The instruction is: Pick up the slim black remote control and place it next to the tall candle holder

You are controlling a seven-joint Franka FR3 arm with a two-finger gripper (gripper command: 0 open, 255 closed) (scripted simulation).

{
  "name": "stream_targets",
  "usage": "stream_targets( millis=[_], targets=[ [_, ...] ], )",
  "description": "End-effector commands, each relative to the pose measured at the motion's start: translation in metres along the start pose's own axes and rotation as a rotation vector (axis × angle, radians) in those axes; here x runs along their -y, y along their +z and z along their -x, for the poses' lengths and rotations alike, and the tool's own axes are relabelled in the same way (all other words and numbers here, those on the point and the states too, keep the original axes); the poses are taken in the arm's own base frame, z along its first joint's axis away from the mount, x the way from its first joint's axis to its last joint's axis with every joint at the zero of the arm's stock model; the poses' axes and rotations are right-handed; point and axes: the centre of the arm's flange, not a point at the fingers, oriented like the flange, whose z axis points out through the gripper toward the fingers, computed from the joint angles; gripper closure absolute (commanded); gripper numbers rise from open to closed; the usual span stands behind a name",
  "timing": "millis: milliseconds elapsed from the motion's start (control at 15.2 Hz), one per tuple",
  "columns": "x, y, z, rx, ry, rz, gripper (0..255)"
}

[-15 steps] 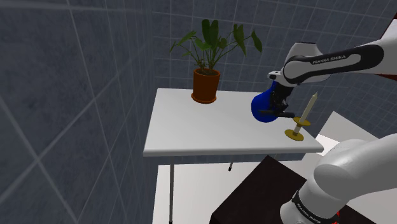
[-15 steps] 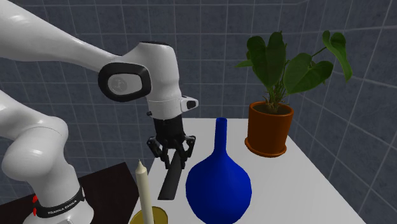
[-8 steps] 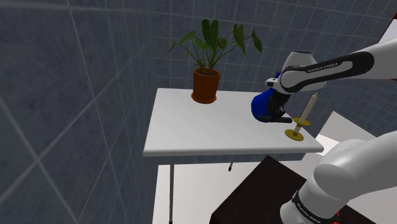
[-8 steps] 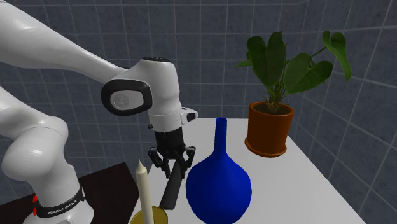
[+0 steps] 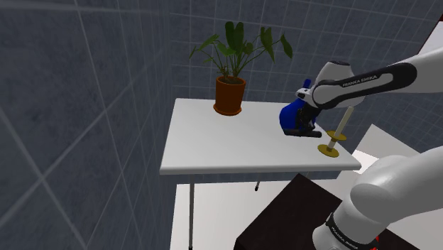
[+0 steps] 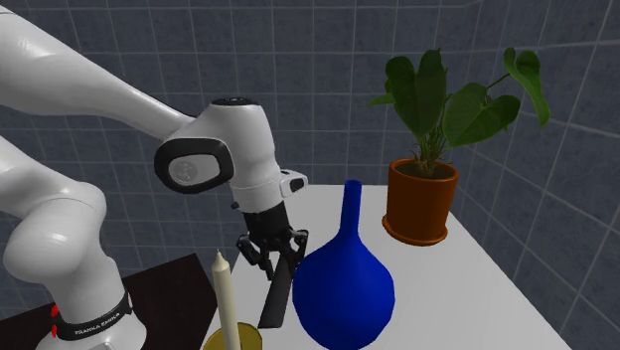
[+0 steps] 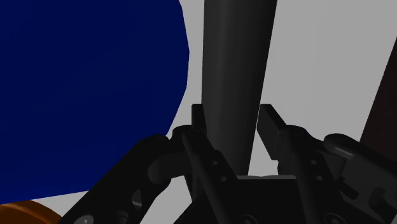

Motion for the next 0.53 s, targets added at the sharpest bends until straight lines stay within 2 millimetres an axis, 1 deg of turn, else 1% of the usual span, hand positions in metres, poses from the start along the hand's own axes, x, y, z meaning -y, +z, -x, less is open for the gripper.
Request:
stream_targets(
  millis=[0,198,462],
  targets=[
    [0.006,0.043,0.004,0.042,0.000,-0.084,255],
    [0.008,0.057,0.005,0.042,0.000,-0.084,255],
    [0.008,0.057,0.005,0.042,0.000,-0.084,255]
  ],
)
